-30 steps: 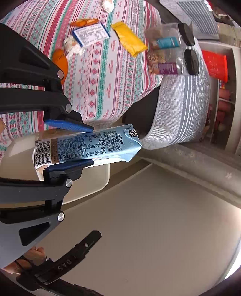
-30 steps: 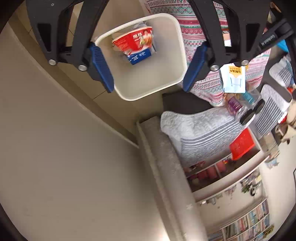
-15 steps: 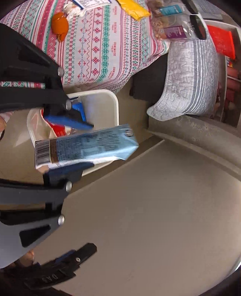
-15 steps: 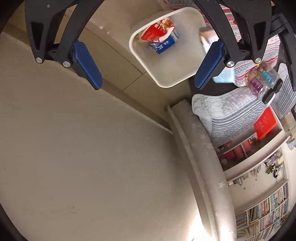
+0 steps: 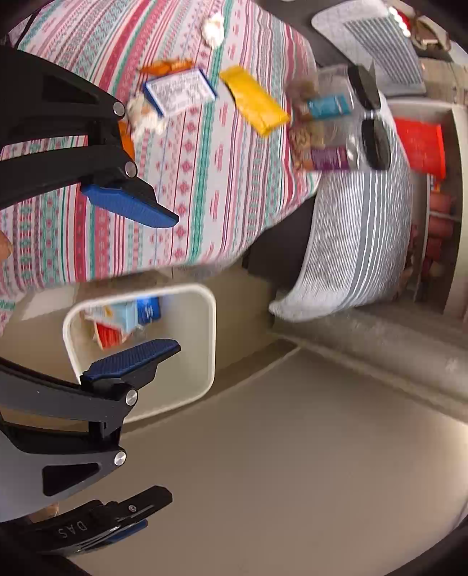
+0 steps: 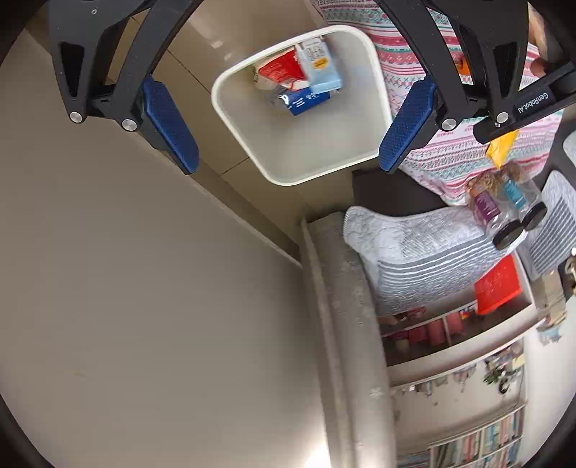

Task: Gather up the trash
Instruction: 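Lower the milk carton into the white bin and open the left gripper, then grasp the orange peel with left gripper while right gripper grasps the blue-and-white box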

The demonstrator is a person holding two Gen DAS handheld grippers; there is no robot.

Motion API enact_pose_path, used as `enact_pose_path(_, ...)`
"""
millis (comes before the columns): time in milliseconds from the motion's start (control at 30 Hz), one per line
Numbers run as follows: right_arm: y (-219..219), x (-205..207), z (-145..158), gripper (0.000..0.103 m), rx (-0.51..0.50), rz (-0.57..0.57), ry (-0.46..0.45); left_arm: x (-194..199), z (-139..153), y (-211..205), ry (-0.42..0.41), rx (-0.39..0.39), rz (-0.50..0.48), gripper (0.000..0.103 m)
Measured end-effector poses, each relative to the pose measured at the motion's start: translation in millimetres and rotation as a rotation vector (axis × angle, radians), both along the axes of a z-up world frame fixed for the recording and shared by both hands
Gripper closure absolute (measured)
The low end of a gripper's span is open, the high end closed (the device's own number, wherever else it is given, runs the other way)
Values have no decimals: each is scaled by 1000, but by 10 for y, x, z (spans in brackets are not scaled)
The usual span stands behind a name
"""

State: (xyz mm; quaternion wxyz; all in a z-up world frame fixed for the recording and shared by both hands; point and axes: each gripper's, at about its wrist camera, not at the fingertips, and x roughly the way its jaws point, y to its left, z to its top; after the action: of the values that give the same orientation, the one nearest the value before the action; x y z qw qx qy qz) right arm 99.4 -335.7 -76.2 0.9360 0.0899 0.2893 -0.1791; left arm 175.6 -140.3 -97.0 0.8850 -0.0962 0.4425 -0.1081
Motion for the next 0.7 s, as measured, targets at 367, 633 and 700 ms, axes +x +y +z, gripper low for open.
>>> enact_pose_path(367,785,266,-126,7,-32,179,80,195,-259,1123,139,99,242,39)
enact_pose_path(633,1132,435,-234,7,-23,279,144,391,-748,1914,335,162,331,39)
enact_pose_path(700,1176,484,-264,7,-2,296,161,427,-830,2039,361,201,327,43)
